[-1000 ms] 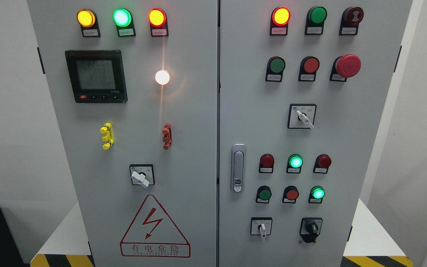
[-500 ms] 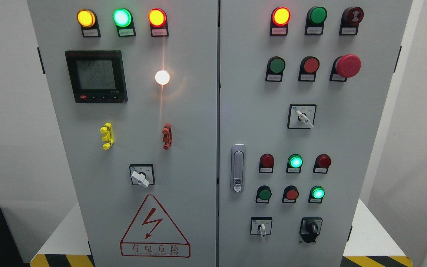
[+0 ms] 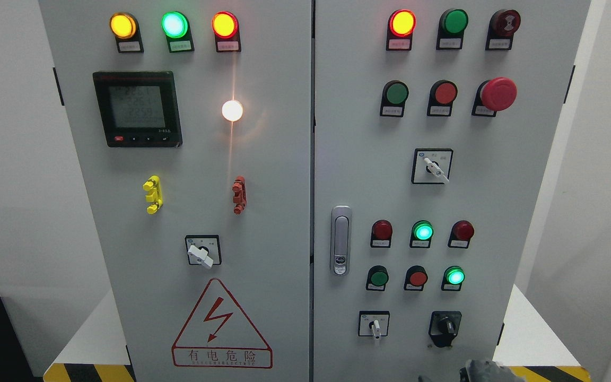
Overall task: Flip black knob to close circuit
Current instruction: 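Reach the right hand up toward the black rotary knob, then grip the black knob with the right hand and rotate it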
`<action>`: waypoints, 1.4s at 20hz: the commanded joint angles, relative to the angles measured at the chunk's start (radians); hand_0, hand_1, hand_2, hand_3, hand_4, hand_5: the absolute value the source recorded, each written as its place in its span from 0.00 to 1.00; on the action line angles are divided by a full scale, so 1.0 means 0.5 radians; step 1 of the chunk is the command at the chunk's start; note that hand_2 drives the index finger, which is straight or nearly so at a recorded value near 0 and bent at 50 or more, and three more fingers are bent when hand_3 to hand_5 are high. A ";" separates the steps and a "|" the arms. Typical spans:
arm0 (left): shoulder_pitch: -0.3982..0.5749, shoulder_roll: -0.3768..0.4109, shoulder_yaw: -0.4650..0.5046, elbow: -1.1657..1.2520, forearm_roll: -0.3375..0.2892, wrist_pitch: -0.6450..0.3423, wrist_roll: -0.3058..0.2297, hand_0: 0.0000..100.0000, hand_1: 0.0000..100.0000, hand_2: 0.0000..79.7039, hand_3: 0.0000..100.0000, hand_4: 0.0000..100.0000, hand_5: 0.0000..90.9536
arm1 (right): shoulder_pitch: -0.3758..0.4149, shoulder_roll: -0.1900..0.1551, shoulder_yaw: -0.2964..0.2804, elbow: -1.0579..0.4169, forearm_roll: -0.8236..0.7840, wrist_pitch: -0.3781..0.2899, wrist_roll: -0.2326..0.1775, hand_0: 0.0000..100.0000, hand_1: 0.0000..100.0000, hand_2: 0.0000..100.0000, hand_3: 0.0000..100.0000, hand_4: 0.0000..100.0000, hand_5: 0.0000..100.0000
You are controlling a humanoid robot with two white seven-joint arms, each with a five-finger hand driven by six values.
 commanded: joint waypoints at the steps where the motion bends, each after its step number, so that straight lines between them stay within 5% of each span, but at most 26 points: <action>1: 0.000 0.000 0.000 0.000 0.000 0.000 0.001 0.12 0.56 0.00 0.00 0.00 0.00 | -0.095 0.009 -0.079 0.044 0.040 0.003 0.011 0.00 0.01 0.94 1.00 0.91 0.87; 28: 0.000 0.000 0.000 0.000 0.000 0.000 0.001 0.12 0.56 0.00 0.00 0.00 0.00 | -0.292 -0.006 -0.156 0.372 0.108 0.034 -0.093 0.00 0.02 0.92 1.00 0.90 0.86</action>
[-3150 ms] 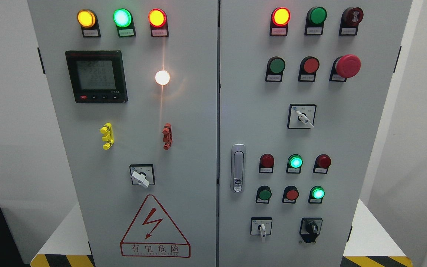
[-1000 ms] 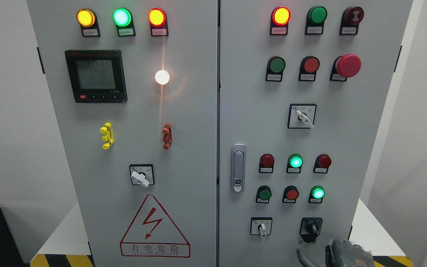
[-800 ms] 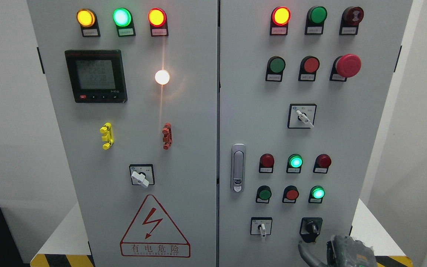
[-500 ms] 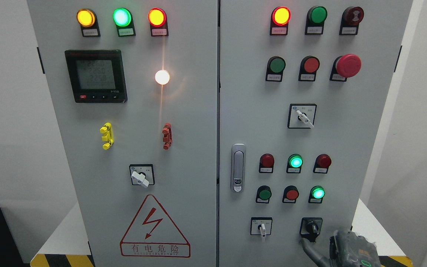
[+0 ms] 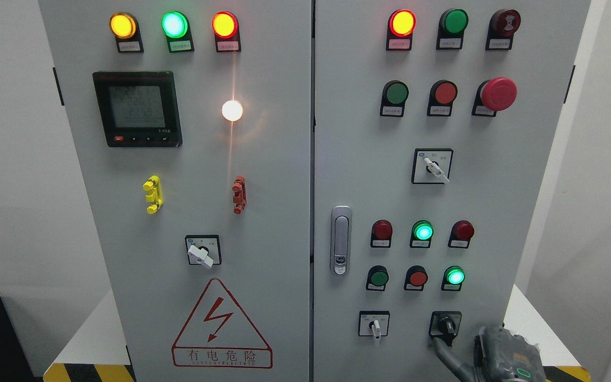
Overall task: Flip black knob to close circuit
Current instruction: 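Grip the black knob with the right hand and rotate it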
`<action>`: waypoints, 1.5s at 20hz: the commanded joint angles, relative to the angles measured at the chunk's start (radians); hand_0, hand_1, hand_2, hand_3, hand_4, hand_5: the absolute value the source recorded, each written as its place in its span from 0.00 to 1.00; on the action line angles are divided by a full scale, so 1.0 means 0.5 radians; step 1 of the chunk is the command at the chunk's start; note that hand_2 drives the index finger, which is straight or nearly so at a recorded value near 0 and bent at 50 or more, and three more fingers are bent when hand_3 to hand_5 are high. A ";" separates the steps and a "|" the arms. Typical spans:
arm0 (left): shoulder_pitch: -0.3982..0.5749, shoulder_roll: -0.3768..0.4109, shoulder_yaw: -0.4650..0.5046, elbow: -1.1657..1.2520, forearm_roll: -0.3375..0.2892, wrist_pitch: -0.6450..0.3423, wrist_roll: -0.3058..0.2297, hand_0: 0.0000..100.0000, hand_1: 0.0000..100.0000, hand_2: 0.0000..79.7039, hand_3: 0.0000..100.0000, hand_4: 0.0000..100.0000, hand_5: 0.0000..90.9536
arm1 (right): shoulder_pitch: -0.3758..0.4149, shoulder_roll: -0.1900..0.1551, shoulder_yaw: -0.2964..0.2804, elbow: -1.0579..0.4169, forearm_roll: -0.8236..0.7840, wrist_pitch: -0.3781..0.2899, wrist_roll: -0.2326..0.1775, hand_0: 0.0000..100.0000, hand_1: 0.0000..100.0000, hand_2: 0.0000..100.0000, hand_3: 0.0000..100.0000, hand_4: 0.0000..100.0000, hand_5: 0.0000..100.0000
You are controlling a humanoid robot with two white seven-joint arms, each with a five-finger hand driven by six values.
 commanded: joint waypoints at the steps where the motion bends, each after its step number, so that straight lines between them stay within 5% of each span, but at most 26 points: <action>1: 0.000 0.000 0.000 0.000 0.000 0.000 0.001 0.12 0.56 0.00 0.00 0.00 0.00 | -0.020 -0.006 -0.031 0.070 0.002 0.002 -0.008 0.00 0.02 0.92 1.00 0.90 0.86; 30: 0.000 0.000 0.000 0.000 0.000 0.000 0.001 0.12 0.56 0.00 0.00 0.00 0.00 | -0.023 0.001 -0.101 -0.059 -0.007 -0.014 -0.002 0.00 0.02 0.92 1.00 0.90 0.85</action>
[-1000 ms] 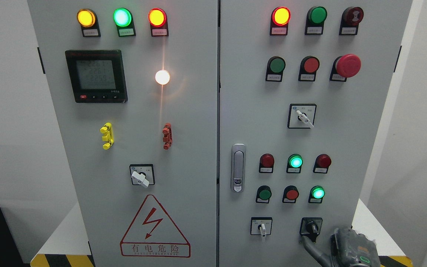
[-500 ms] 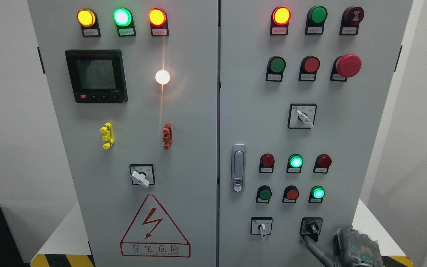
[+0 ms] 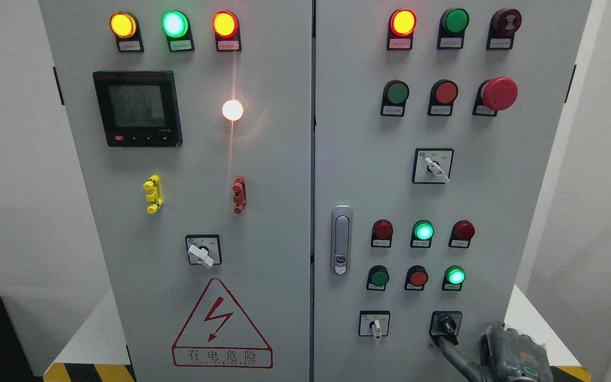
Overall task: Flip black knob to close circuit
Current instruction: 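Grip the black knob with the right hand and rotate it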
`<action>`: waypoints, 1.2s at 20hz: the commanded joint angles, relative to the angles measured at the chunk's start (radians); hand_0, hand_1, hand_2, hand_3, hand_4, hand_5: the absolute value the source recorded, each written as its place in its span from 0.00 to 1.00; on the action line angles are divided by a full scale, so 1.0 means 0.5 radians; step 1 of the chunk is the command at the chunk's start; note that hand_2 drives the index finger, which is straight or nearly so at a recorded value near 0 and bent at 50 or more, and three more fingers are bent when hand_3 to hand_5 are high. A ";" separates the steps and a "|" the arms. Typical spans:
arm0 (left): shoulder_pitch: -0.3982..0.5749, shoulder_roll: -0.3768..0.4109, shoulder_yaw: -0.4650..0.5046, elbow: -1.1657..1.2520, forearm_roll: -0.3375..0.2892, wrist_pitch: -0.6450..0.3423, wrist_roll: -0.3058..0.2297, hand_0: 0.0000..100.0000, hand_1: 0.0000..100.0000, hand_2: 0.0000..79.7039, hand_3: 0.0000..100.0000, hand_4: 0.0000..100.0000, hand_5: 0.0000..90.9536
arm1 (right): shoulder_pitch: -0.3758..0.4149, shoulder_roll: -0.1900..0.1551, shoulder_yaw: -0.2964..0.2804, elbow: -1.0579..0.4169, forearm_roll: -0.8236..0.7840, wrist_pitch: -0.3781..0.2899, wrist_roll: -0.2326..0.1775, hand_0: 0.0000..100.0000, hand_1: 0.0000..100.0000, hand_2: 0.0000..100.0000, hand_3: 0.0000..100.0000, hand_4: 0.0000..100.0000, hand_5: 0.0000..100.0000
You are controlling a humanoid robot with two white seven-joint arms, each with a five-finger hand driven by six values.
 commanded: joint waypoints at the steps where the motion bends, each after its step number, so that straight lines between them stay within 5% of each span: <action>1: 0.000 0.000 0.000 0.000 0.000 0.000 0.001 0.12 0.56 0.00 0.00 0.00 0.00 | 0.002 0.003 -0.028 -0.060 0.000 0.002 -0.004 0.00 0.02 0.92 1.00 0.90 0.85; 24: 0.000 0.000 0.000 0.000 0.000 0.000 0.001 0.12 0.56 0.00 0.00 0.00 0.00 | 0.008 0.003 -0.031 -0.039 0.000 -0.017 -0.001 0.00 0.02 0.92 1.00 0.90 0.85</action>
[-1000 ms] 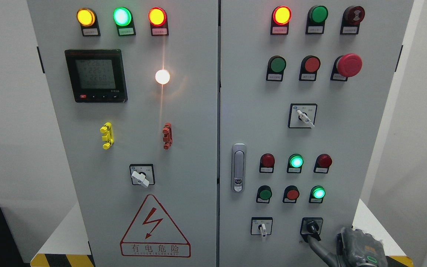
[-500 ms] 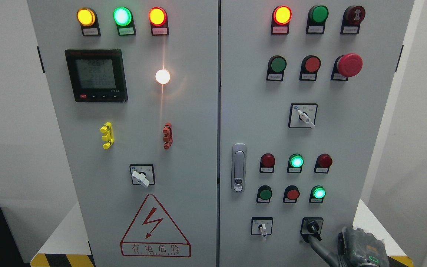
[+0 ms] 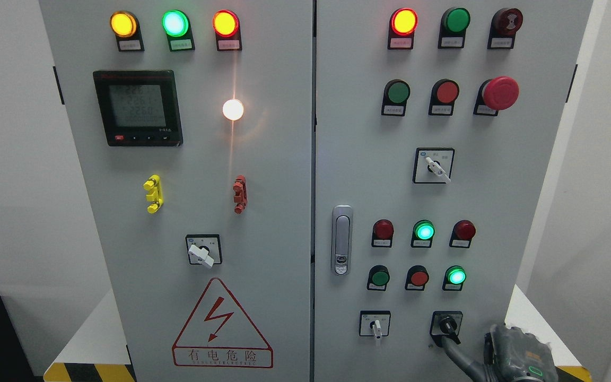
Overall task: Flip black knob to close circuit
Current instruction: 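Grip the black knob with the right hand and rotate it, then release the knob and lower the right hand away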
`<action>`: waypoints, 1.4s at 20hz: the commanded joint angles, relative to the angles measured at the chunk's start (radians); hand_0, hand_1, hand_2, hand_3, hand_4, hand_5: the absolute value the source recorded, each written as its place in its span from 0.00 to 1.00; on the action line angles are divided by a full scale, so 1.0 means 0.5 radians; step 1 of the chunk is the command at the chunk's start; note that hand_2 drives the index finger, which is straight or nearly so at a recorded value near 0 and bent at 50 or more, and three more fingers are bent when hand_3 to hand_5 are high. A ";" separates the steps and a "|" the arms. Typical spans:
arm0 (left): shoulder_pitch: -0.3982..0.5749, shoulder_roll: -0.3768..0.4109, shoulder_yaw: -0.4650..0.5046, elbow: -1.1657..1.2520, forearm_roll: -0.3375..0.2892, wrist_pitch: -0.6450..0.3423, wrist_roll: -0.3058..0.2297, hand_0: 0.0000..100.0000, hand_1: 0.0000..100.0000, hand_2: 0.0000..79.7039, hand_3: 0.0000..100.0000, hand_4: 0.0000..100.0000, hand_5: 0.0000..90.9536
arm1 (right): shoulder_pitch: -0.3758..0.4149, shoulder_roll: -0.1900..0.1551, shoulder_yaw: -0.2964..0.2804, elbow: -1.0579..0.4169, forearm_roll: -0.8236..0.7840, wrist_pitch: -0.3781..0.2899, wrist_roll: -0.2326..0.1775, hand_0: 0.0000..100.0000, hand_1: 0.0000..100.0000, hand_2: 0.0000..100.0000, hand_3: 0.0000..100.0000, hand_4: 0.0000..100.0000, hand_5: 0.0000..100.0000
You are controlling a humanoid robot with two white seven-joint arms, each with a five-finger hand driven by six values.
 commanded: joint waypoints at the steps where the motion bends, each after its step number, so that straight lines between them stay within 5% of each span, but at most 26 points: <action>1: 0.000 0.000 0.000 0.000 0.000 0.000 0.001 0.12 0.56 0.00 0.00 0.00 0.00 | 0.000 -0.001 -0.006 0.005 0.000 0.001 -0.017 0.00 0.02 0.92 1.00 0.90 0.85; 28: 0.000 0.000 0.000 0.000 0.000 0.000 0.001 0.12 0.56 0.00 0.00 0.00 0.00 | 0.027 0.017 0.022 -0.029 -0.019 0.001 -0.023 0.00 0.04 0.93 1.00 0.90 0.85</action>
